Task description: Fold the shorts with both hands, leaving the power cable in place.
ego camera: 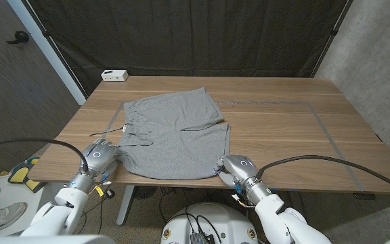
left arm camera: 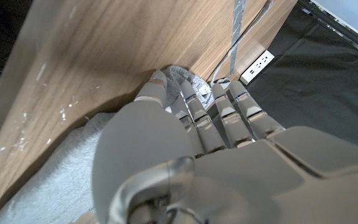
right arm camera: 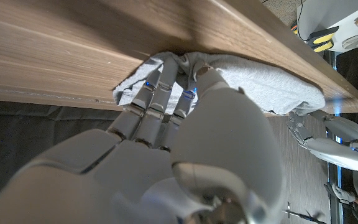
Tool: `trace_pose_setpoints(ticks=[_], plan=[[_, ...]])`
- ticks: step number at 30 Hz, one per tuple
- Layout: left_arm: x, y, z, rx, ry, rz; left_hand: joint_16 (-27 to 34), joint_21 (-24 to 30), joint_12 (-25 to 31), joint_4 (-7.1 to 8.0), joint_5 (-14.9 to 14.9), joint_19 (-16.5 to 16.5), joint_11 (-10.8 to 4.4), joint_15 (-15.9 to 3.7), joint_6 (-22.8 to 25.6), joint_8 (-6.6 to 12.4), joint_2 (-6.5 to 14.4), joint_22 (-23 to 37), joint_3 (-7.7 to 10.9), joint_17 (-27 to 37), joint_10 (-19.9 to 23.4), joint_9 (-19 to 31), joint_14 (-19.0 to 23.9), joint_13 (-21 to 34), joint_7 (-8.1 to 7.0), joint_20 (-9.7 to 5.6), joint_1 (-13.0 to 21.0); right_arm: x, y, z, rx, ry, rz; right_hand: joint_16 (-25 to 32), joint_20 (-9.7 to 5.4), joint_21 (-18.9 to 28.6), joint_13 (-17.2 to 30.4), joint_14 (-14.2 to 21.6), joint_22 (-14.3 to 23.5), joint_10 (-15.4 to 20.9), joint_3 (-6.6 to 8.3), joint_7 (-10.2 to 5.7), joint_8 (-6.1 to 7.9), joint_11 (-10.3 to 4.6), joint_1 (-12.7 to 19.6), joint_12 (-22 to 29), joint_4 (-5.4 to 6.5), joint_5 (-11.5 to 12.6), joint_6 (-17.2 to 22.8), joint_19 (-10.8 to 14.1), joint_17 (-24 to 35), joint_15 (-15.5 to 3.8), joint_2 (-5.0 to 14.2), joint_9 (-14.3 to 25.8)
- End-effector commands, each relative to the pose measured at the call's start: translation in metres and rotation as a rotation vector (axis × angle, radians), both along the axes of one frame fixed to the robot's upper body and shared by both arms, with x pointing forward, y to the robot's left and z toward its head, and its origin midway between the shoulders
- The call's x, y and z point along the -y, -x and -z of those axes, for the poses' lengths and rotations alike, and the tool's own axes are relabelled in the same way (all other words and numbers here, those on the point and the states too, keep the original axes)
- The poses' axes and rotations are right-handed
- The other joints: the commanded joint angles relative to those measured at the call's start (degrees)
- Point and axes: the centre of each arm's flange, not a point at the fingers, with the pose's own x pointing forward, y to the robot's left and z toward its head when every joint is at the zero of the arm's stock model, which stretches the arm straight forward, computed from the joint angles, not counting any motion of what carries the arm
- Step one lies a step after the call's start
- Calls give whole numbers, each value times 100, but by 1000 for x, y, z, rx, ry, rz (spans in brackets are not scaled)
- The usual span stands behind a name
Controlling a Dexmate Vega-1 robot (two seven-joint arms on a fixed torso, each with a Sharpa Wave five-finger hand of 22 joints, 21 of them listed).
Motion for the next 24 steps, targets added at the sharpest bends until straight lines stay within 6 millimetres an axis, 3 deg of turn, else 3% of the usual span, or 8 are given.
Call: trace_pose_setpoints(ticks=[1, 5, 8, 11, 13, 14, 16, 24], plan=[[1, 2, -8, 11, 9, -14, -23, 29, -27, 236, 56, -3, 2, -878, 190, 296, 40, 30, 272, 11, -61, 459, -67, 36, 148, -2, -33, 10, 6, -5, -56, 61, 53, -205, 82, 37, -39, -303, -2, -478, -143, -155, -233, -8, -68, -234, 9, 28, -1229, -99, 54, -890, -266, -17], [1, 0, -10, 7, 13, -8, -28, 40, -28, 233, 75, -10, 19, -871, 198, 344, 23, 31, 306, 11, -55, 501, -65, 49, 144, -12, -13, 8, -2, 2, -78, 58, 41, -160, 63, 20, -23, -369, -9, -677, -271, -513, -195, -73, -129, -310, 37, 67, -1712, -214, 123, -889, -361, -24], [1, -1, -11, 11, 13, -2, -31, 47, -32, 235, 84, -14, 29, -864, 193, 373, 10, 31, 324, 12, -56, 529, -65, 58, 122, -15, -6, 8, -6, 8, -85, 71, 36, -146, 71, 16, -11, -419, -10, -738, -323, -528, -159, -81, -141, -330, 44, 78, -1777, -249, 129, -894, -390, -25], [1, -1, -12, 13, 15, -2, -34, 55, -36, 242, 91, -18, 43, -868, 189, 401, 0, 32, 339, 14, -61, 556, -65, 67, 150, -15, -6, 11, -9, 13, -62, 20, 14, -84, 48, 31, 18, -426, -14, -601, -376, -507, 53, -119, -107, -262, 60, 117, -1259, -272, 132, -903, -326, -26], [1, -1, -13, 11, 16, -4, -35, 62, -34, 248, 95, -17, 40, -869, 184, 419, -5, 32, 348, 16, -53, 574, -65, 73, 132, -22, -7, 10, -9, 14, -12, 29, 23, -31, 42, 82, 33, -296, -20, -269, -395, -268, 339, -79, -86, -112, 96, 138, -303, -233, 127, -910, -173, 0], [1, -1, -13, 13, 14, -4, -32, 65, -33, 250, 96, -15, 29, -873, 186, 429, -9, 32, 351, 17, -49, 581, -56, 75, 139, -28, -8, 11, -9, 13, -12, -23, -3, -17, 41, 93, 42, -229, -21, -155, -393, -170, 385, -44, -65, -58, 94, 139, -69, -236, 123, -906, -133, -9], [1, -1, -14, 14, 12, -6, -33, 71, -33, 254, 99, -14, 25, -872, 177, 443, -13, 32, 359, 17, -44, 596, -56, 80, 138, -28, -9, 10, -6, 10, 36, -23, -6, 12, 1, 191, 72, 17, -22, 302, -344, 320, 733, 20, -69, 160, 165, 81, 1226, -145, 157, -899, 167, 17], [-1, 0, -18, 47, 32, 1, -37, 91, -35, 268, 108, -20, 28, -875, 163, 507, -32, 31, 389, 21, -32, 655, -51, 99, 149, -30, -14, 17, -6, -4, 85, -185, -57, -8, -14, 246, 74, 157, -22, 519, -298, 420, 751, -13, -35, 253, 166, 37, 1459, -91, 171, -899, 238, 11]])
